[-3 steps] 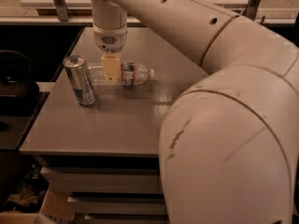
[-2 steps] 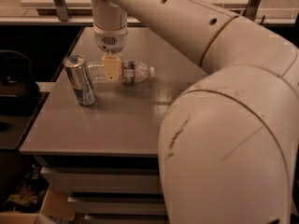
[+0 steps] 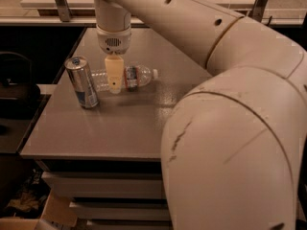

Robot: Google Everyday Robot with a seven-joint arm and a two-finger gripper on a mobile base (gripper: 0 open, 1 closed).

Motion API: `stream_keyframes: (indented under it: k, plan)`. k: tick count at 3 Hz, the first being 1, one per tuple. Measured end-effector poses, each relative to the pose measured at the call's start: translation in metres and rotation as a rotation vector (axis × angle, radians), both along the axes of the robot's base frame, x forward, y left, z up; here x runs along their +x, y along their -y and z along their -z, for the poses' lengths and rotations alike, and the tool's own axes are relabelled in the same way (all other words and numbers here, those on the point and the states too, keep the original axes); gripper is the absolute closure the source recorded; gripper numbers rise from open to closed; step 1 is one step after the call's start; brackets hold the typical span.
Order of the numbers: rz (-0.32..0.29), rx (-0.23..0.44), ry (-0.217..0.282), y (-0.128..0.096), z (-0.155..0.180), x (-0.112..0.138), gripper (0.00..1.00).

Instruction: Move water bottle near redbull can

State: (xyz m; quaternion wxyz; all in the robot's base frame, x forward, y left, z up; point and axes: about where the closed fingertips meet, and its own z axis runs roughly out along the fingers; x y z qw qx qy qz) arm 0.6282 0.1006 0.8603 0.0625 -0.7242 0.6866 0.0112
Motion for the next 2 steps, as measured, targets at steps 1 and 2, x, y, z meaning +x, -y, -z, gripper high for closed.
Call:
stream_keyframes:
  k: [1, 2]
  plan:
    - [-0.006, -0.001, 0.0, 0.0006, 0.0, 0.0001, 0.0]
    - [-0.062, 0.013, -0.005, 0.0038, -0.0061, 0.0015, 0.0]
